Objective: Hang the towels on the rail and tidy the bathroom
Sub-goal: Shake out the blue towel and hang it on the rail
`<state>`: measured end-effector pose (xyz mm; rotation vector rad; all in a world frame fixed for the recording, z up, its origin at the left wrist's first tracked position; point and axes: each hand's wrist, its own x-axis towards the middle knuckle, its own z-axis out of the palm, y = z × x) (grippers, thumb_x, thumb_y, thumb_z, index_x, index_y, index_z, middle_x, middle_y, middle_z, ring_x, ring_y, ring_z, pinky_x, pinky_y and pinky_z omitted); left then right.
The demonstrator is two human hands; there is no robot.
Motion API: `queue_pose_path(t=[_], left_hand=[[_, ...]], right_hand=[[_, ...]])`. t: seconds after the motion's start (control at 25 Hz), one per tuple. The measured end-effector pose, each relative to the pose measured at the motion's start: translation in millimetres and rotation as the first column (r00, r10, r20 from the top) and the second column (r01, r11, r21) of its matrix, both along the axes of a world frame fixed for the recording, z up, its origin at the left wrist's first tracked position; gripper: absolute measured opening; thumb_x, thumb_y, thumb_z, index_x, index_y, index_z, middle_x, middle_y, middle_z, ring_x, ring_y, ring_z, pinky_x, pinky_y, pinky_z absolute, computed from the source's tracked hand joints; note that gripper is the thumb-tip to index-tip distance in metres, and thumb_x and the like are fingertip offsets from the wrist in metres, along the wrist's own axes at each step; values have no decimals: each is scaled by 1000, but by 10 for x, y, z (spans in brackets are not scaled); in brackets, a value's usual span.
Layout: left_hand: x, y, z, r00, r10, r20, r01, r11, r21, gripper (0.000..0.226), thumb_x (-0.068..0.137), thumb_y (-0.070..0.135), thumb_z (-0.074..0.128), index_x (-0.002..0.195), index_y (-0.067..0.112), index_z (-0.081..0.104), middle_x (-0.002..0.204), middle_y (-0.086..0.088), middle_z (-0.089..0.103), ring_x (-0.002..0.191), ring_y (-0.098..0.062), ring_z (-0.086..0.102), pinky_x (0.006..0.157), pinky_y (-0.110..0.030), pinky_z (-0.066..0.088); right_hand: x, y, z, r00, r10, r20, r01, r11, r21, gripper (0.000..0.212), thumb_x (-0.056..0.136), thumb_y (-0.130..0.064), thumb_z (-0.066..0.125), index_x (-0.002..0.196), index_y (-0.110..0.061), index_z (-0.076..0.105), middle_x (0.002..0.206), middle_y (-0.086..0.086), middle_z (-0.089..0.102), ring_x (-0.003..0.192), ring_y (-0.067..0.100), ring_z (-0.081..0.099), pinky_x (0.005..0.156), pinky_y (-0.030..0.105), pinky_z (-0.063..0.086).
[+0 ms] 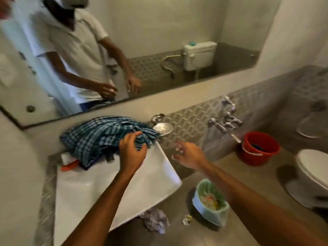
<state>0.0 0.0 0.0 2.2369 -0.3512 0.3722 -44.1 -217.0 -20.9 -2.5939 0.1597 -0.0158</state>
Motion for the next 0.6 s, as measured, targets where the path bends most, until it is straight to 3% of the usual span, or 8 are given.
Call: queue_pose_path(t=[0.08, 0.16, 0.32, 0.44, 0.6], left_hand=[[312, 516, 63, 950, 270, 159, -273, 962, -5, 58, 67, 7, 76, 123, 7, 60, 124, -19, 57, 116, -38, 51, 103, -44, 37], [604, 1099, 90, 896, 409, 172, -424, 904, 56, 78, 61, 12, 81, 134, 10, 52, 134, -20, 49, 126, -40, 43, 107, -50, 32], [934, 1628, -163, 939, 337, -72, -296, 896, 330, 117, 56, 31, 87, 152, 30, 19, 157, -14, 19, 144, -37, 15, 114, -57, 22], [1022, 1693, -414, 919, 355, -172, -271, 885, 379, 126, 56, 36, 87, 152, 36, 7, 159, -12, 8, 145, -38, 12, 111, -61, 26], [1073, 1686, -523, 913, 406, -20, -386, 881, 274, 96, 57, 17, 81, 143, 21, 39, 140, -16, 44, 125, -41, 43, 97, -56, 41]], right_hand=[[525, 504, 75, 963, 202, 180, -208, 978, 12, 64, 75, -32, 75, 135, -23, 54, 129, 7, 60, 119, 28, 55, 96, 34, 45], [1023, 1094, 187, 903, 340, 263, -330, 940, -83, 82, 68, -31, 78, 142, -25, 45, 140, 8, 49, 126, 31, 47, 101, 41, 44], [1674, 1700, 127, 915, 371, 159, -322, 909, -265, 109, 60, -36, 81, 148, -41, 17, 157, 3, 23, 141, 30, 25, 105, 62, 32], [1847, 1826, 38, 909, 392, 140, -313, 865, -392, 103, 67, -45, 78, 149, -42, 16, 154, 1, 32, 135, 31, 35, 103, 61, 33], [1852, 1849, 7, 856, 375, 357, -220, 888, -404, 76, 70, -34, 79, 138, -34, 46, 133, -1, 59, 114, 29, 54, 85, 45, 43]])
